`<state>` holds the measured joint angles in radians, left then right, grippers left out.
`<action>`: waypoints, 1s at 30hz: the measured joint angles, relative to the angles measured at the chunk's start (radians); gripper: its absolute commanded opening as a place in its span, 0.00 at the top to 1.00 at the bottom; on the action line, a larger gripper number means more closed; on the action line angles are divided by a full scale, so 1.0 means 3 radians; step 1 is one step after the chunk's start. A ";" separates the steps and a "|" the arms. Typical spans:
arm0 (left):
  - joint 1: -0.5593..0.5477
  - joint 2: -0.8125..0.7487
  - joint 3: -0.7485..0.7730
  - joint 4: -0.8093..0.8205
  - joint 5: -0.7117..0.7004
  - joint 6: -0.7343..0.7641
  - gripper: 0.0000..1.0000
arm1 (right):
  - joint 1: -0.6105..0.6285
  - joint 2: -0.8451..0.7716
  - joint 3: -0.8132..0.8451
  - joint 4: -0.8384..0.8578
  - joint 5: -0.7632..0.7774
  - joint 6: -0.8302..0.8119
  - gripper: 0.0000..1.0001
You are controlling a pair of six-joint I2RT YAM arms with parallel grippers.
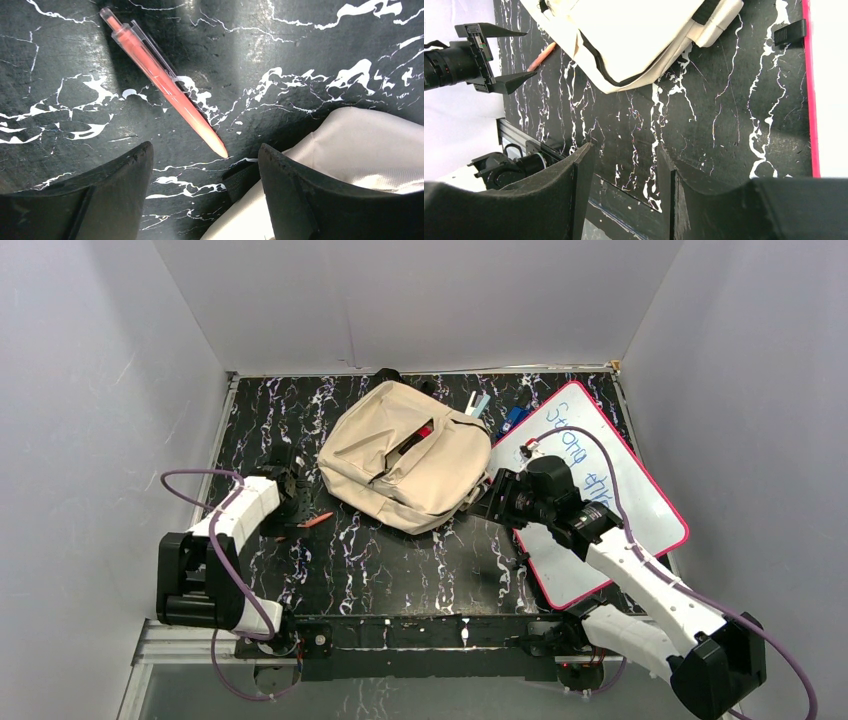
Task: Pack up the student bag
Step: Pick up the stationery from the center of the board.
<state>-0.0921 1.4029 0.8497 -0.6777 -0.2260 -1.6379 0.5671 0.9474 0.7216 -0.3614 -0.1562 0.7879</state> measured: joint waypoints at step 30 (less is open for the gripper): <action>0.0136 0.0440 -0.0006 0.0010 0.0154 -0.0281 0.59 | -0.0001 -0.0122 -0.0001 -0.0029 0.0062 0.0072 0.43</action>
<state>-0.0513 1.5349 0.8478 -0.6746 -0.1799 -1.7222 0.5667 0.9108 0.7212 -0.3702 -0.1375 0.8097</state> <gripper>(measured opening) 0.480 0.568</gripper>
